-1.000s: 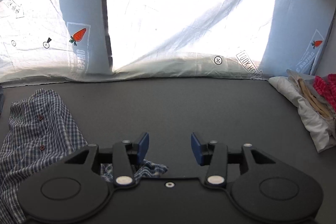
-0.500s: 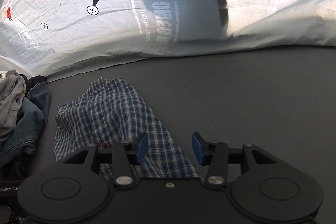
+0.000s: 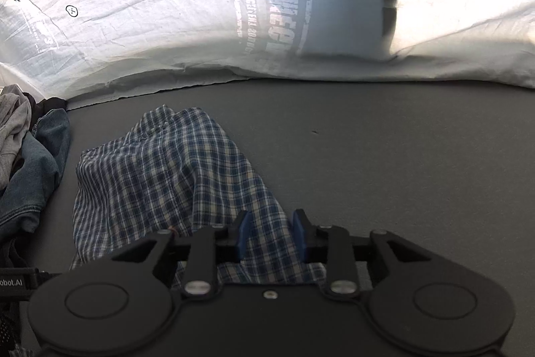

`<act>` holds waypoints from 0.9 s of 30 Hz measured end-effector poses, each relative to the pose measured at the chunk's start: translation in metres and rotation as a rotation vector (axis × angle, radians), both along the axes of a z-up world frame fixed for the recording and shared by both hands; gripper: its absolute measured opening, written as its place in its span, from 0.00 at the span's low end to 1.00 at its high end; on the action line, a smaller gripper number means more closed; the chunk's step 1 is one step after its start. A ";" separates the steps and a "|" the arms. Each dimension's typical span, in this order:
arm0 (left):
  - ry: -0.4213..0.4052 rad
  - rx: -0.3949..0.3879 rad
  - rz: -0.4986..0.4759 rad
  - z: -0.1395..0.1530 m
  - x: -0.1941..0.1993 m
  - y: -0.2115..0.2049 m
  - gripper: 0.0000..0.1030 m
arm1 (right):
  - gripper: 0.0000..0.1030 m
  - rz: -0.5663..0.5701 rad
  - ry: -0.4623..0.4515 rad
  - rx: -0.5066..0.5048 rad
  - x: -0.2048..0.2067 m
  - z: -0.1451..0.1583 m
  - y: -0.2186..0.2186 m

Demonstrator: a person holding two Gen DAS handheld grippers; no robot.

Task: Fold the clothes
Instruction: 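Pull the plaid shirt out of the heap onto the open table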

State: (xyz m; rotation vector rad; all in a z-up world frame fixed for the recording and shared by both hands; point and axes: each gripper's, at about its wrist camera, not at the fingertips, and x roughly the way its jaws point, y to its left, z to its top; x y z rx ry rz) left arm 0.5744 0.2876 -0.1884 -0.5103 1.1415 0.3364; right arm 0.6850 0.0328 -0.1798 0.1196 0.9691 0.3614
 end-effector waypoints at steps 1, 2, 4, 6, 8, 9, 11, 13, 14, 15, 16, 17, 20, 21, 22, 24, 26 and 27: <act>-0.004 -0.007 0.001 0.001 0.000 -0.001 0.69 | 0.16 0.000 0.002 0.001 0.000 0.000 -0.001; -0.007 -0.013 0.001 0.002 0.001 -0.001 0.64 | 0.13 -0.002 0.004 0.006 0.000 -0.001 -0.003; -0.014 -0.024 0.001 0.003 0.001 -0.003 0.59 | 0.04 -0.015 0.005 0.019 0.000 -0.001 -0.006; -0.025 -0.047 -0.002 0.003 0.002 -0.004 0.48 | 0.02 -0.039 -0.003 0.031 -0.002 0.000 -0.010; -0.036 -0.073 -0.005 0.003 0.002 -0.004 0.35 | 0.01 -0.053 -0.012 0.047 -0.003 0.002 -0.013; -0.042 -0.082 -0.008 0.003 0.002 -0.005 0.29 | 0.01 -0.058 -0.022 0.050 -0.003 0.004 -0.014; -0.052 -0.071 -0.019 0.006 0.003 -0.007 0.21 | 0.01 -0.067 -0.045 0.054 -0.005 0.009 -0.017; -0.067 -0.047 -0.034 0.010 0.003 -0.010 0.10 | 0.00 -0.079 -0.066 0.061 -0.007 0.016 -0.021; -0.082 -0.047 -0.036 0.013 0.003 -0.010 0.07 | 0.00 -0.087 -0.080 0.068 -0.008 0.021 -0.024; -0.102 -0.056 -0.035 0.016 0.004 -0.010 0.06 | 0.00 -0.096 -0.094 0.075 -0.008 0.026 -0.027; -0.123 -0.065 -0.033 0.019 0.005 -0.009 0.05 | 0.00 -0.108 -0.108 0.081 -0.009 0.031 -0.030; -0.145 -0.069 -0.031 0.024 0.007 -0.009 0.04 | 0.00 -0.123 -0.125 0.085 -0.008 0.037 -0.034; -0.221 -0.056 -0.059 0.050 0.027 -0.016 0.02 | 0.00 -0.172 -0.186 0.099 -0.004 0.058 -0.046; -0.255 -0.043 -0.079 0.063 0.037 -0.020 0.02 | 0.00 -0.192 -0.202 0.118 -0.001 0.068 -0.051; -0.294 -0.025 -0.102 0.078 0.046 -0.024 0.02 | 0.00 -0.212 -0.230 0.131 0.003 0.080 -0.057; -0.398 0.004 -0.143 0.119 0.063 -0.035 0.02 | 0.00 -0.251 -0.320 0.142 0.008 0.110 -0.070; -0.491 -0.013 -0.163 0.157 0.071 -0.043 0.02 | 0.00 -0.286 -0.443 0.155 0.010 0.154 -0.085; -0.536 -0.028 -0.168 0.175 0.071 -0.047 0.02 | 0.00 -0.296 -0.498 0.169 0.009 0.177 -0.093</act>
